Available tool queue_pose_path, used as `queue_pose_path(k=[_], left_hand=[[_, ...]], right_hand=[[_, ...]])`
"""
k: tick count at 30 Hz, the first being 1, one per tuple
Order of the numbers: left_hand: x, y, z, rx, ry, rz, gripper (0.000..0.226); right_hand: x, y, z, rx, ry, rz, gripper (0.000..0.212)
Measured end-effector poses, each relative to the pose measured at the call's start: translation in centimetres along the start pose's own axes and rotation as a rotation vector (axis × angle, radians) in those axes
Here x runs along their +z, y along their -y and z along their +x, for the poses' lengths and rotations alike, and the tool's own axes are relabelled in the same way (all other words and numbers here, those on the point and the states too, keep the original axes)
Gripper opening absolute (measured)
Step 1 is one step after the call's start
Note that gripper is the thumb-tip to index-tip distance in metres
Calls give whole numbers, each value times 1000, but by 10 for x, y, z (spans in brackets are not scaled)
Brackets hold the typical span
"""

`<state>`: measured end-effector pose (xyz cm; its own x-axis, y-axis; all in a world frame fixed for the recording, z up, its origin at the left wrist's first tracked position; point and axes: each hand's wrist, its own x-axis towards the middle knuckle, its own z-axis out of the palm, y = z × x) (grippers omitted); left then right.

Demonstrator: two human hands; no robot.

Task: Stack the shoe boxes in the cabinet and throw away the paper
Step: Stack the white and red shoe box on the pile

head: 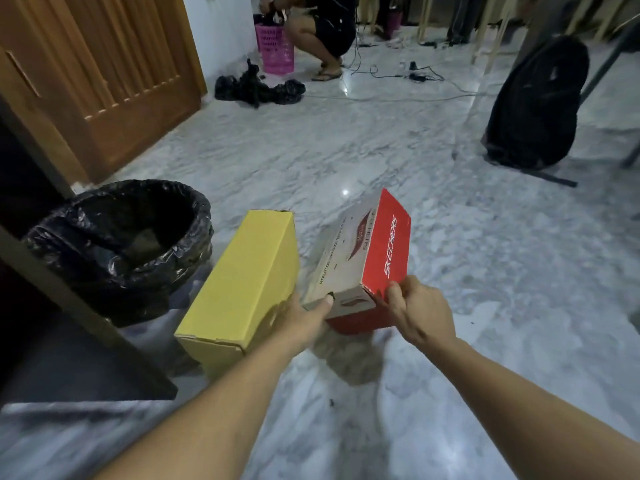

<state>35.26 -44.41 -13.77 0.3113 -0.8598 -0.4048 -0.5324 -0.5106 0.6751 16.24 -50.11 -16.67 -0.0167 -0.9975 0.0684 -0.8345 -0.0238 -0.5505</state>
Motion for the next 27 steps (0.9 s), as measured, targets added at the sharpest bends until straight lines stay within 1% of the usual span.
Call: queue_pose_path(k=[3, 5, 7, 8, 9, 10, 11, 12, 14, 15, 17, 19, 20, 21, 23, 25, 27], left_hand=[[15, -11, 8, -56, 28, -148, 74], [23, -20, 12, -51, 73, -276, 63], [25, -31, 10, -23, 92, -345, 54], [26, -32, 12, -20, 86, -352, 56], [27, -33, 12, -18, 81, -347, 63], [27, -32, 13, -32, 82, -322, 71], [27, -30, 14, -33, 81, -306, 72], [29, -27, 14, -35, 96, -291, 64], [33, -18, 12, -34, 140, -254, 37], [37, -14, 9, -30, 179, -255, 32], [43, -8, -2, -51, 290, -249, 23], [48, -3, -8, -42, 358, -193, 18], [49, -1, -8, -32, 346, -173, 19], [49, 0, -6, -25, 294, -169, 24], [49, 3, -2, -41, 178, -173, 33], [44, 5, 3, -49, 106, -188, 38], [39, 3, 5, -53, 90, -191, 43]], right_hand=[[-4, 0, 3, 117, 23, 215, 51], [-1, -1, 7, 149, 89, 329, 55], [2, -3, 7, 189, 133, 388, 61], [5, -7, 6, 217, 144, 394, 66], [7, -10, 5, 245, 149, 384, 68], [9, -13, 3, 269, 150, 356, 66], [9, -15, 2, 285, 140, 319, 60], [9, -18, 1, 299, 124, 277, 56], [7, -27, 2, 329, 101, 213, 54], [4, -31, 2, 345, 96, 186, 55], [-5, -35, 1, 375, 81, 71, 65], [-12, -33, -2, 345, 73, -135, 87], [-13, -31, -5, 298, 83, -206, 99], [-12, -28, -7, 234, 114, -246, 109], [-9, -24, -12, 126, 244, -291, 121], [-9, -23, -14, 98, 335, -290, 118], [-17, -23, -14, 118, 390, -307, 107]])
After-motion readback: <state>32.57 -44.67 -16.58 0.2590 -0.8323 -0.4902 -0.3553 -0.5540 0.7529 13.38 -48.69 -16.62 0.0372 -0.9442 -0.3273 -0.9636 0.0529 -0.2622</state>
